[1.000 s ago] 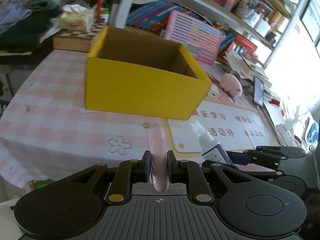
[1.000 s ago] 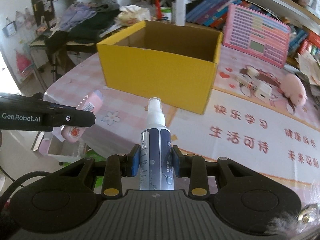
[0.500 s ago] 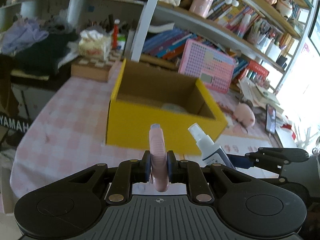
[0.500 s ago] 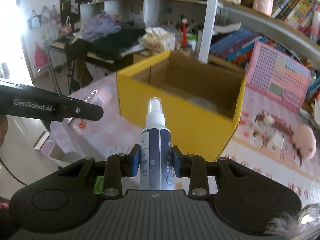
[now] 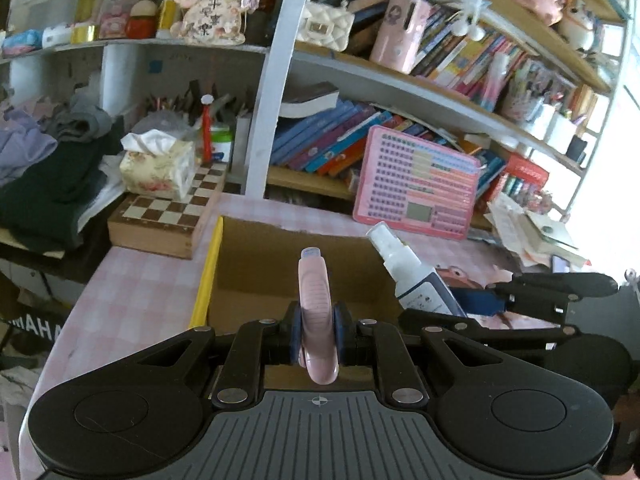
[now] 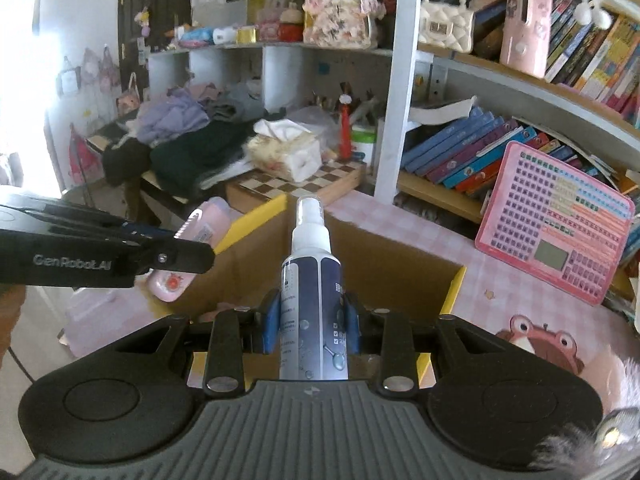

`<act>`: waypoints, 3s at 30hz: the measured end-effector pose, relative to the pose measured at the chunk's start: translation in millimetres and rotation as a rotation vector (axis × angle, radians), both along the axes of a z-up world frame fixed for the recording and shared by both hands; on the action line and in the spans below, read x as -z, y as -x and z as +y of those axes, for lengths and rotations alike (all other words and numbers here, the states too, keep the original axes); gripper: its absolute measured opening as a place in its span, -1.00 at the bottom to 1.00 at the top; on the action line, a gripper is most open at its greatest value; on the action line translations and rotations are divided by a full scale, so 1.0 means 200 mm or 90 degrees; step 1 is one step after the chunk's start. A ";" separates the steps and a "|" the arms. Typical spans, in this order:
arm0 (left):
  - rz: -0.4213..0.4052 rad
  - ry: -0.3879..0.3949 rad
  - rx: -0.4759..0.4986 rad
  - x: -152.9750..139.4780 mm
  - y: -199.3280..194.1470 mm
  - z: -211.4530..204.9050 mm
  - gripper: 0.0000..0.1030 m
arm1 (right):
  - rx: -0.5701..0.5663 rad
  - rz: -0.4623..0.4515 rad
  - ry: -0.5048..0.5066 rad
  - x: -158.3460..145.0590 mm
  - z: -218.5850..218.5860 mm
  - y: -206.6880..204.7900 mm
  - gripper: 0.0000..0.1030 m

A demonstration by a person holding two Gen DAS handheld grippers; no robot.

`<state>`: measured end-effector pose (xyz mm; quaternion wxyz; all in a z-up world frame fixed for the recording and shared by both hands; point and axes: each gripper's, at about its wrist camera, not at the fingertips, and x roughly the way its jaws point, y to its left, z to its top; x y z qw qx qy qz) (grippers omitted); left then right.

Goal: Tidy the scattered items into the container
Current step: 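Lower the spray bottle and USB stick into the box with both grippers, then open both grippers to release the spray bottle and USB stick, then move both grippers away from the box toward the pink plush pig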

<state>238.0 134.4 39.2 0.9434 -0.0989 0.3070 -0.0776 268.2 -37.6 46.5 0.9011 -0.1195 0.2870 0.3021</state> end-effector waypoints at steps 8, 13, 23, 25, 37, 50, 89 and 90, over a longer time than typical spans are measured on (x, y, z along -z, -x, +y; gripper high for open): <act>0.086 -0.051 0.001 0.13 -0.37 -0.03 -0.71 | -0.055 0.088 0.097 0.19 0.12 -0.45 -0.41; 0.149 -0.085 0.024 0.22 -0.56 -0.06 -0.71 | -0.110 0.109 0.179 0.32 0.22 -0.61 -0.40; 0.173 -0.126 0.031 0.27 -0.74 -0.12 -0.70 | -0.185 0.119 0.294 0.47 0.34 -0.79 -0.40; 0.177 -0.128 0.032 0.28 -0.75 -0.12 -0.70 | -0.200 0.126 0.302 0.48 0.36 -0.80 -0.40; 0.151 -0.155 0.032 0.27 -0.67 -0.10 -0.50 | -0.223 0.073 0.276 0.39 0.40 -0.73 -0.13; 0.054 -0.150 0.020 0.08 -0.40 -0.06 0.30 | -0.116 0.012 0.185 0.13 0.24 -0.48 0.08; -0.045 -0.147 -0.019 -0.02 0.50 -0.10 0.85 | 0.234 -0.041 -0.001 -0.01 -0.27 0.50 0.44; -0.039 -0.147 -0.022 -0.01 0.52 -0.10 0.85 | 0.237 -0.040 0.002 0.01 -0.26 0.53 0.45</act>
